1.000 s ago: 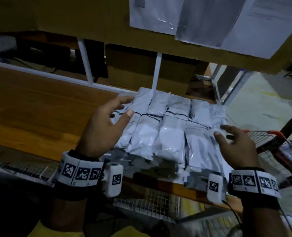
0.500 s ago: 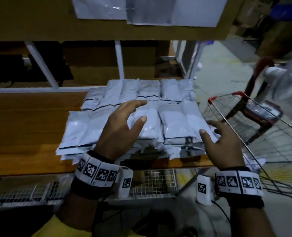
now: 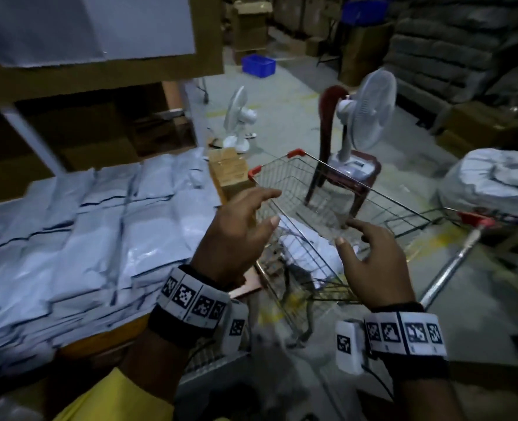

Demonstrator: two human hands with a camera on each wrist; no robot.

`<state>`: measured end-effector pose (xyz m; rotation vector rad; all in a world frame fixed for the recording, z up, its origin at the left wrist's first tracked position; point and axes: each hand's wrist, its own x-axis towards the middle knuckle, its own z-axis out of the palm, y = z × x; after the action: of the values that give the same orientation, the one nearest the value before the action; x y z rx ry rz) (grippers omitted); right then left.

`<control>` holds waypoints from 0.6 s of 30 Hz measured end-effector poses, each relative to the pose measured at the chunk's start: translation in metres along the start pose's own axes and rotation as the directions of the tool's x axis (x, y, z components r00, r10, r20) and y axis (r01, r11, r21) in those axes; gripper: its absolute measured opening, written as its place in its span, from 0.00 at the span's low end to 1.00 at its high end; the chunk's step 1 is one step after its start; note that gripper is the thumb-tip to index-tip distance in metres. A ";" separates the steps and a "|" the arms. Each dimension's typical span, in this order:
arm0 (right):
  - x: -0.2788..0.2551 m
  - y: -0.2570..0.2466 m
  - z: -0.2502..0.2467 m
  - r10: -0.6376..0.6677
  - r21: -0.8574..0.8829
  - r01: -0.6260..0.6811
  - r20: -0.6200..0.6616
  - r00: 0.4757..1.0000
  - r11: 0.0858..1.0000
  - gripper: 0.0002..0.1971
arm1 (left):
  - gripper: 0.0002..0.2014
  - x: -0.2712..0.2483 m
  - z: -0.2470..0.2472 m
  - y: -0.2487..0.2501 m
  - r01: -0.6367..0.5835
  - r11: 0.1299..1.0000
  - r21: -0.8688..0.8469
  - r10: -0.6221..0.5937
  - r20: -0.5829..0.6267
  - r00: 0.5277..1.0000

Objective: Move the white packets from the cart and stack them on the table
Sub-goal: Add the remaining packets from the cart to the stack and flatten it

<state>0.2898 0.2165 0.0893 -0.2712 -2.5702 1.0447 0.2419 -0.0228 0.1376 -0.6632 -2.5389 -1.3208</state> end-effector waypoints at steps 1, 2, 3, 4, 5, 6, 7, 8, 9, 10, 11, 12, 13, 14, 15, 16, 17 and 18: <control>0.004 0.012 -0.009 0.007 -0.012 -0.007 -0.007 1.000 1.000 0.21 | 0.19 0.009 0.014 0.004 0.004 1.000 -0.015 -0.004 0.010 1.000; 0.010 0.026 -0.020 0.020 -0.022 -0.020 -0.014 1.000 1.000 0.22 | 0.20 0.020 0.033 0.009 0.008 1.000 -0.025 -0.007 0.022 1.000; 0.016 0.038 -0.029 0.031 -0.027 -0.031 -0.017 0.999 0.999 0.21 | 0.19 0.029 0.048 0.014 0.011 1.000 -0.029 -0.010 0.033 0.999; 0.022 0.050 -0.036 0.036 -0.031 -0.037 -0.018 0.999 0.999 0.21 | 0.19 0.039 0.062 0.017 0.015 1.000 -0.027 -0.014 0.045 0.999; 0.028 0.061 -0.042 0.041 -0.030 -0.042 -0.018 0.999 0.999 0.21 | 0.19 0.049 0.074 0.021 0.022 1.000 -0.020 -0.020 0.058 0.998; 0.036 0.071 -0.046 0.050 -0.029 -0.051 -0.020 0.999 0.998 0.21 | 0.19 0.059 0.085 0.024 0.027 1.000 -0.012 -0.026 0.069 0.997; 0.043 0.081 -0.049 0.064 -0.026 -0.065 -0.019 0.998 0.998 0.22 | 0.20 0.070 0.094 0.025 0.034 0.999 0.002 -0.034 0.083 0.996; 0.051 0.089 -0.050 0.077 -0.021 -0.078 -0.017 0.997 0.997 0.22 | 0.20 0.083 0.103 0.025 0.038 0.999 0.019 -0.040 0.096 0.995; 0.060 0.097 -0.049 0.087 -0.013 -0.088 -0.015 0.996 0.996 0.22 | 0.20 0.096 0.110 0.024 0.041 0.999 0.035 -0.045 0.113 0.993; 0.070 0.104 -0.046 0.094 -0.007 -0.094 -0.011 0.995 0.996 0.22 | 0.20 0.112 0.117 0.021 0.046 0.997 0.054 -0.053 0.133 0.990; 0.081 0.111 -0.042 0.099 -0.003 -0.099 -0.006 0.995 0.995 0.22 | 0.20 0.128 0.124 0.017 0.055 0.996 0.074 -0.066 0.155 0.986; 0.093 0.117 -0.037 0.103 -0.003 -0.103 -0.004 0.995 0.995 0.22 | 0.21 0.146 0.131 0.013 0.064 0.993 0.100 -0.081 0.178 0.981; 0.105 0.124 -0.030 0.109 -0.001 -0.109 -0.005 0.994 0.994 0.22 | 0.21 0.165 0.138 0.006 0.073 0.989 0.129 -0.098 0.200 0.975; 0.118 0.130 -0.022 0.117 0.000 -0.117 -0.003 0.993 0.993 0.22 | 0.21 0.184 0.146 -0.002 0.080 0.984 0.162 -0.115 0.221 0.968; 0.131 0.136 -0.014 0.126 0.004 -0.126 0.001 0.992 0.992 0.21 | 0.21 0.204 0.156 -0.012 0.091 0.974 0.206 -0.140 0.240 0.961; 0.144 0.142 -0.006 0.136 0.005 -0.136 0.006 0.991 0.991 0.21 | 0.22 0.224 0.167 -0.024 0.106 0.963 0.250 -0.175 0.272 0.946; 0.157 0.147 0.003 0.146 0.006 -0.146 0.007 0.989 0.989 0.21 | 0.22 0.243 0.178 -0.036 0.127 0.951 0.282 -0.215 0.309 0.926; 0.171 0.153 0.012 0.159 0.000 -0.159 0.006 0.987 0.987 0.21 | 0.23 0.262 0.191 -0.049 0.158 0.937 0.313 -0.267 0.345 0.900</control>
<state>0.1344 0.3695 0.0165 -0.4807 -2.5877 1.1026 -0.0072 0.1856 0.0898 -0.6483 -3.1173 -0.9272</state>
